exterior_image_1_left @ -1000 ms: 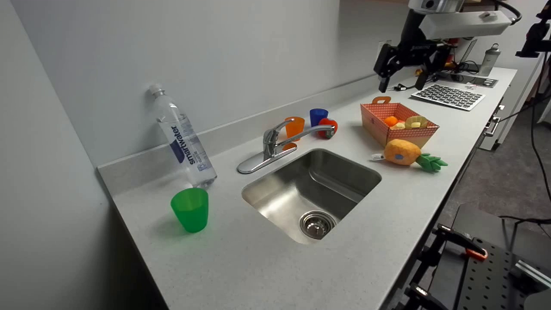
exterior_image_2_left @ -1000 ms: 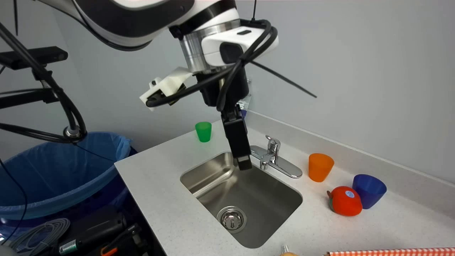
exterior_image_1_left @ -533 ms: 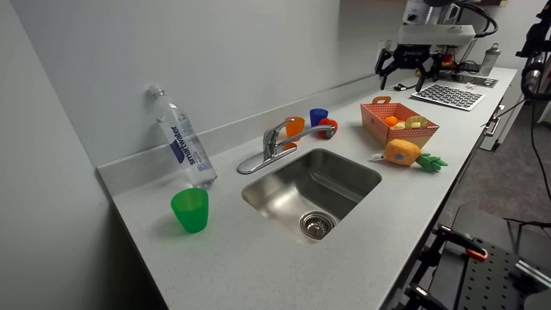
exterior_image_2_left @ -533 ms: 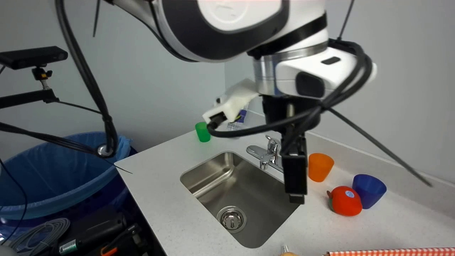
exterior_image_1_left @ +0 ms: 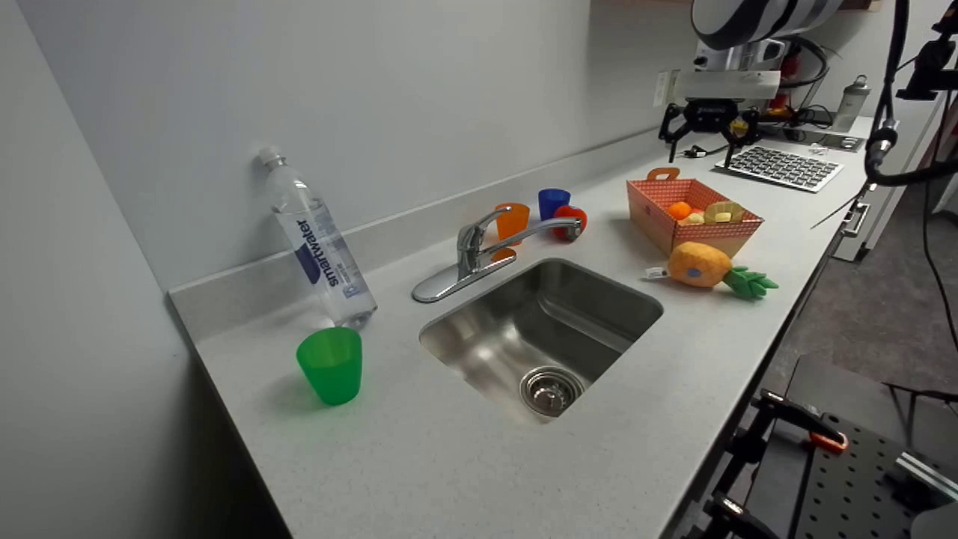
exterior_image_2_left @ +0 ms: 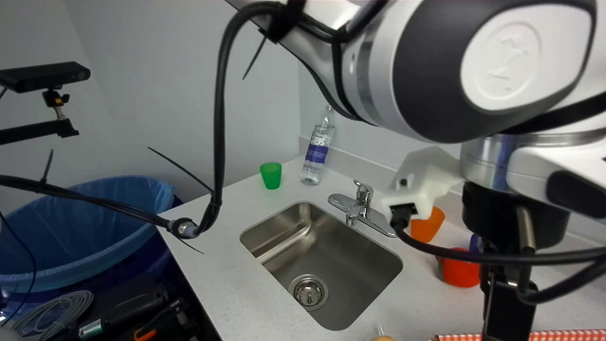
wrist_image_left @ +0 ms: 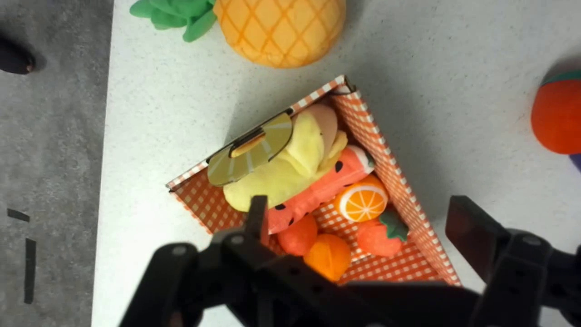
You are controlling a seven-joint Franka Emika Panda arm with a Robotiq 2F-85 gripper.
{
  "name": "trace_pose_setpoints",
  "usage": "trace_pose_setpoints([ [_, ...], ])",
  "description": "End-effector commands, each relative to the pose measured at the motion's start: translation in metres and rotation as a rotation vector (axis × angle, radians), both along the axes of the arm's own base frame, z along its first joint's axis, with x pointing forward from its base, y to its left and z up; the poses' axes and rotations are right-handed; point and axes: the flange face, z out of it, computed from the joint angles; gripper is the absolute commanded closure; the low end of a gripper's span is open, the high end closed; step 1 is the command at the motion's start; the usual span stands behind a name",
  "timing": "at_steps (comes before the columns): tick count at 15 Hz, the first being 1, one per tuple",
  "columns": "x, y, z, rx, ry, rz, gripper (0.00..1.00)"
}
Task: Remove the banana plushie from the box
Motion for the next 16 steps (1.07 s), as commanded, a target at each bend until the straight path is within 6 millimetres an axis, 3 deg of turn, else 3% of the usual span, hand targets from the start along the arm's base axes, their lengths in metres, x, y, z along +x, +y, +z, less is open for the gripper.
trace_pose_setpoints([
  [1, 0.02, -0.03, -0.022, -0.039, 0.039, -0.099, 0.0],
  [9, 0.027, -0.041, -0.076, -0.079, 0.13, -0.187, 0.0],
  [16, 0.013, -0.048, -0.109, -0.106, 0.214, -0.231, 0.0],
])
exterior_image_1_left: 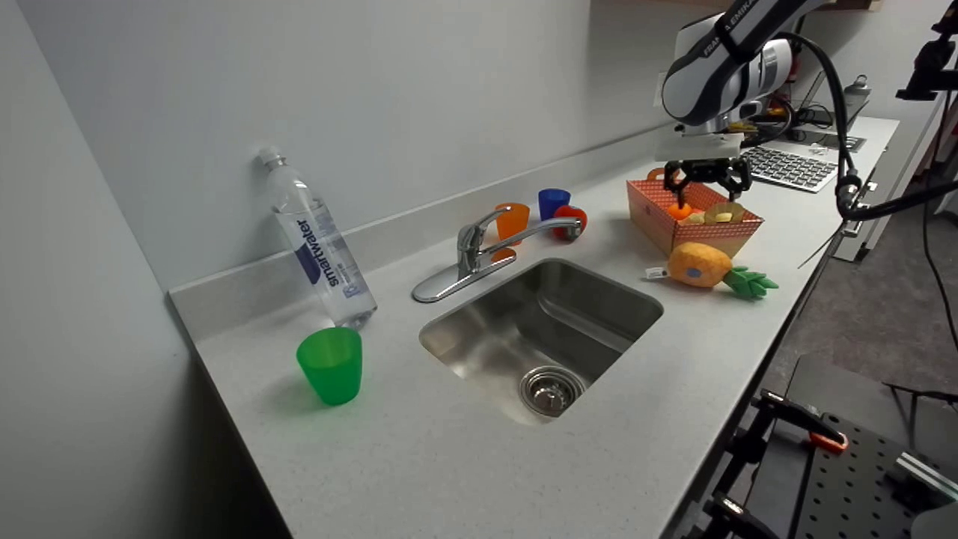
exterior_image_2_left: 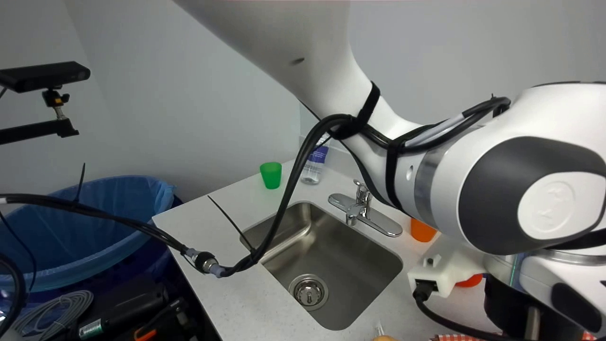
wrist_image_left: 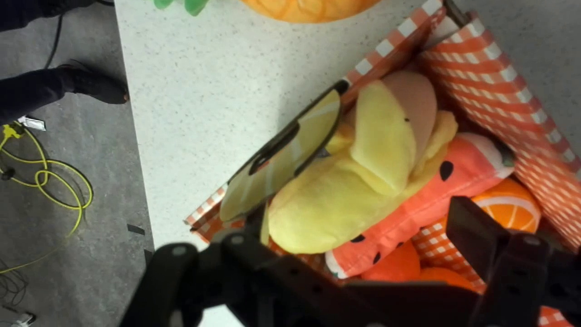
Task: Remove the banana plushie from the box
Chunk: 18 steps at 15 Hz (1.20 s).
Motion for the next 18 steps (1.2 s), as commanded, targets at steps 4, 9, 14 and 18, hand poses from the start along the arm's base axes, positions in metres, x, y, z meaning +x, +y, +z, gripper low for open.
trace_pose_setpoints([
  [4, 0.001, -0.002, -0.008, -0.038, 0.038, -0.014, 0.28],
  [9, 0.007, 0.008, 0.003, -0.032, 0.008, 0.016, 0.58],
  [14, 0.019, 0.02, 0.042, -0.015, -0.075, 0.052, 0.95],
  [18, 0.024, 0.025, 0.07, -0.016, -0.122, 0.07, 0.74],
])
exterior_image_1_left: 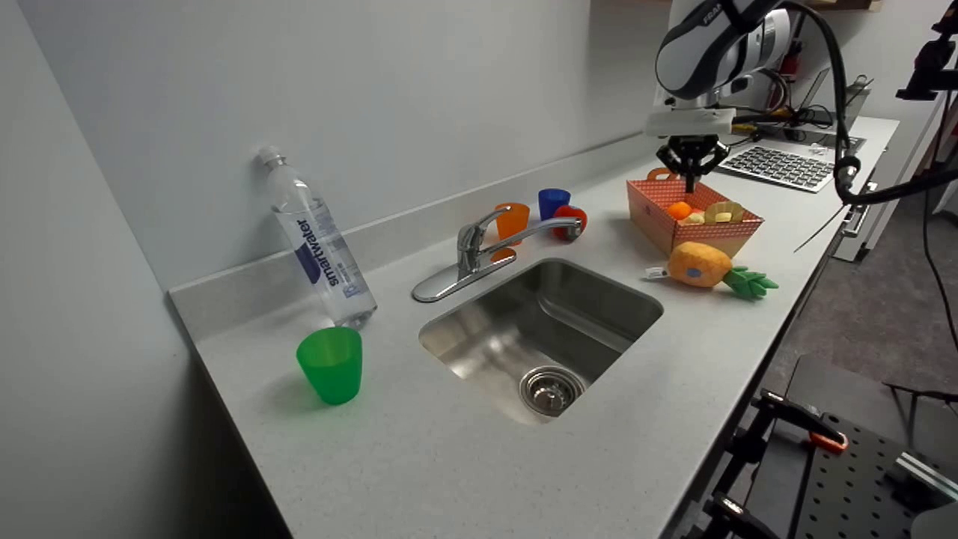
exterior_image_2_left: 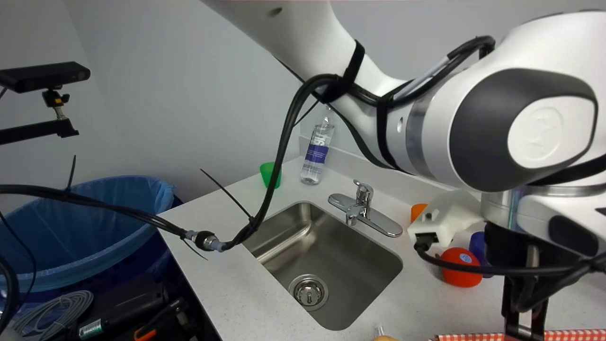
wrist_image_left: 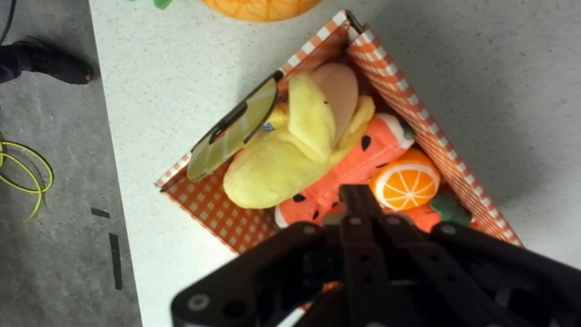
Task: Remove the banana plushie from the box
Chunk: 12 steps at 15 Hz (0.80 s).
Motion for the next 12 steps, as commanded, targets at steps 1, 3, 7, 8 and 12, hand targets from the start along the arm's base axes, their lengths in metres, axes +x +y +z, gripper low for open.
trace_pose_setpoints([
  [1, 0.001, 0.004, 0.023, 0.02, -0.039, 0.001, 0.74],
  [3, -0.001, 0.0, 0.019, 0.039, -0.028, -0.032, 0.62],
  [7, -0.01, -0.01, -0.002, 0.054, 0.026, -0.089, 0.32],
  [8, -0.013, -0.013, -0.008, 0.054, 0.041, -0.1, 0.25],
  [12, -0.021, -0.026, -0.032, 0.04, 0.091, -0.137, 0.0],
])
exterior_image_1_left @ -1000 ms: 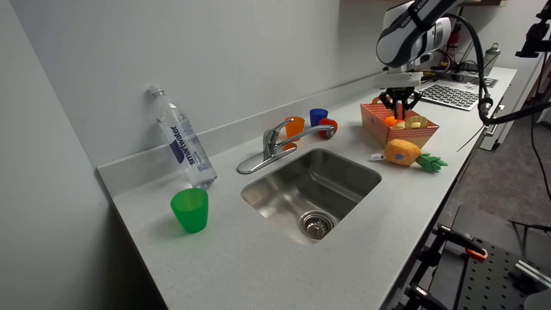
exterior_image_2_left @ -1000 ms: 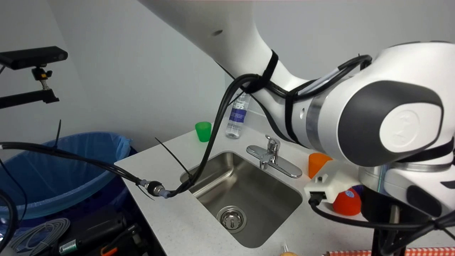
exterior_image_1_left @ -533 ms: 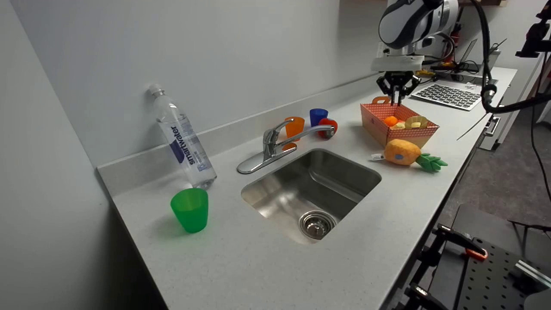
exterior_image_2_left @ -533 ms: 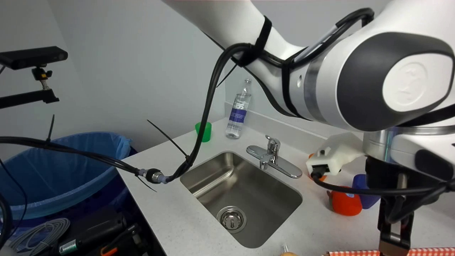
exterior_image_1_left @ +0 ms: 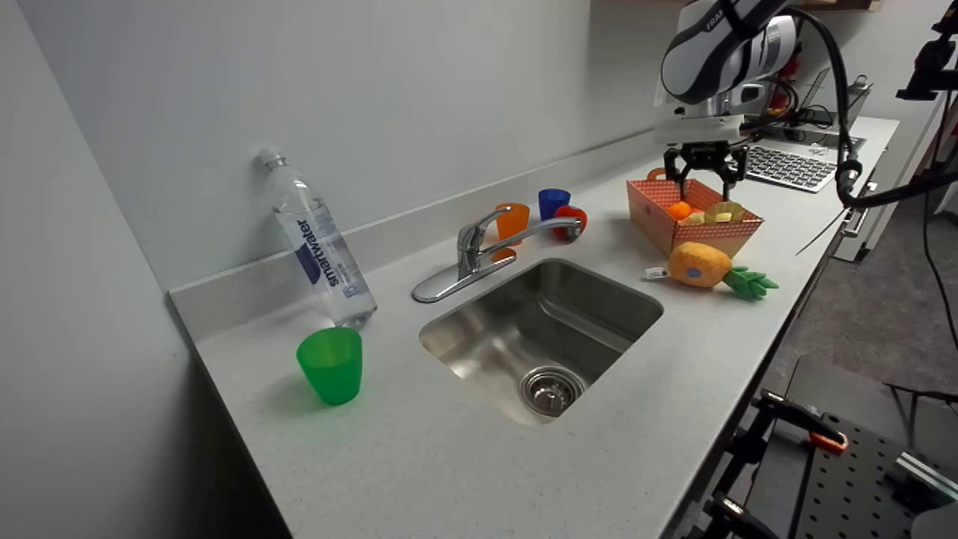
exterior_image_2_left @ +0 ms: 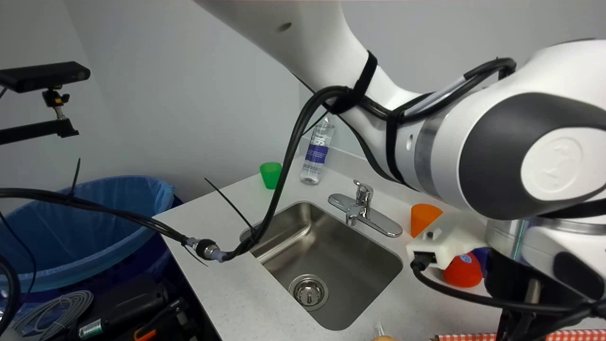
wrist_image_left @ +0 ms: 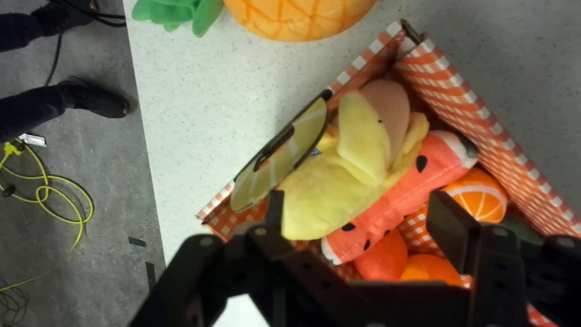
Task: Remove the banana plushie from the box
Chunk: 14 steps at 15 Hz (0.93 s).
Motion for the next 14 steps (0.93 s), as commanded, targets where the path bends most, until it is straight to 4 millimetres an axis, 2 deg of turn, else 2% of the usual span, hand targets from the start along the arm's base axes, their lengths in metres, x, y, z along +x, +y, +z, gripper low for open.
trace_pose_setpoints([
  [1, -0.003, -0.015, -0.015, -0.012, 0.042, -0.053, 0.0],
  [8, -0.019, -0.025, -0.05, -0.044, 0.133, -0.054, 0.0],
  [9, -0.019, -0.025, -0.052, -0.045, 0.137, -0.049, 0.05],
  [10, -0.017, -0.024, -0.051, -0.046, 0.135, -0.043, 0.26],
  [12, -0.013, -0.022, -0.045, -0.049, 0.12, -0.028, 0.31],
  [14, -0.007, -0.018, -0.034, -0.044, 0.093, -0.015, 0.45],
])
